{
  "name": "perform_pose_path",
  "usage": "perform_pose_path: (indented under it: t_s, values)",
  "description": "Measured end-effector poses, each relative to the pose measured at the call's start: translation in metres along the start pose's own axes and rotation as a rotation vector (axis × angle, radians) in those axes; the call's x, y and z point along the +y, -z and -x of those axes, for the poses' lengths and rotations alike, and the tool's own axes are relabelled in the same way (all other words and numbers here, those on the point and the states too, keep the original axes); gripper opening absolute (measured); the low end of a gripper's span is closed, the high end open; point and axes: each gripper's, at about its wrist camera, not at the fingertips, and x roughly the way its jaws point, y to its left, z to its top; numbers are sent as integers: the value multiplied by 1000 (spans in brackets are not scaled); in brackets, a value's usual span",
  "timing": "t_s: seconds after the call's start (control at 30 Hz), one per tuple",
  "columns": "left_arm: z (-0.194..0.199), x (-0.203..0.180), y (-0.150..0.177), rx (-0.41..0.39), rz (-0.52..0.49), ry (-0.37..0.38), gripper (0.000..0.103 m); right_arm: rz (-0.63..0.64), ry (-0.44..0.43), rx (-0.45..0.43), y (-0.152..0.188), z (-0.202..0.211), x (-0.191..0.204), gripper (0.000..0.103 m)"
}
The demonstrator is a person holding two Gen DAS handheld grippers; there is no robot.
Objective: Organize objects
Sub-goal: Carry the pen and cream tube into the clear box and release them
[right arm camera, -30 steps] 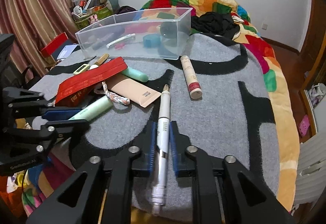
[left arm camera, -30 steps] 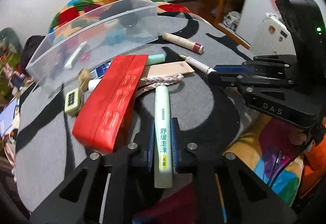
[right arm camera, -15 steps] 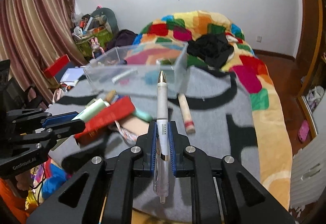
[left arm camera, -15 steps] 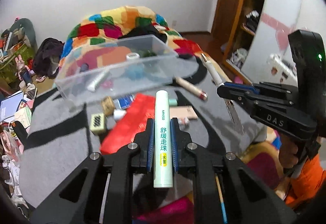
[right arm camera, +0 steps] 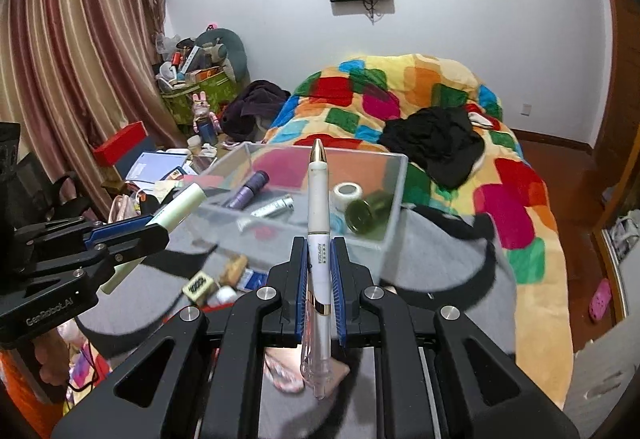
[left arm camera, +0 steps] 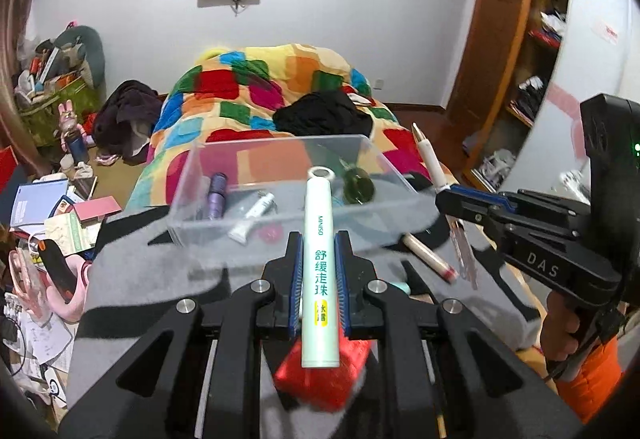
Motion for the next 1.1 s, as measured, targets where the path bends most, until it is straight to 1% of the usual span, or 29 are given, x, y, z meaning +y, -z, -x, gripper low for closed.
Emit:
perform_pose_path:
  t_s: [0.13,0.2,0.43,0.57,0.7,0.9,1.1]
  values:
    - [-17,16,-15,16,36,-21,15,11,-26,33,-16,-21,1,10]
    - [-29,23,-22,38,55,-25,15,22,-32,56,-23,-33,2,10]
    - [-77,45,-34,140,123,-14,15,27,-48,165,-40,-77,-2,10]
    - [-96,50,-37,190,139,-19,15,56,-26,209,-44,-97,-2,10]
    - [-103,50,-37,202,131,-20,15,93,-21,243,-43,-112,2,10]
    - [-110,46,-41,216,110,-7,15,100,-49,299,-41,-131,5,11]
    - [-100,39,-42,192,84,6,15,101,-69,301,-41,-129,7,12]
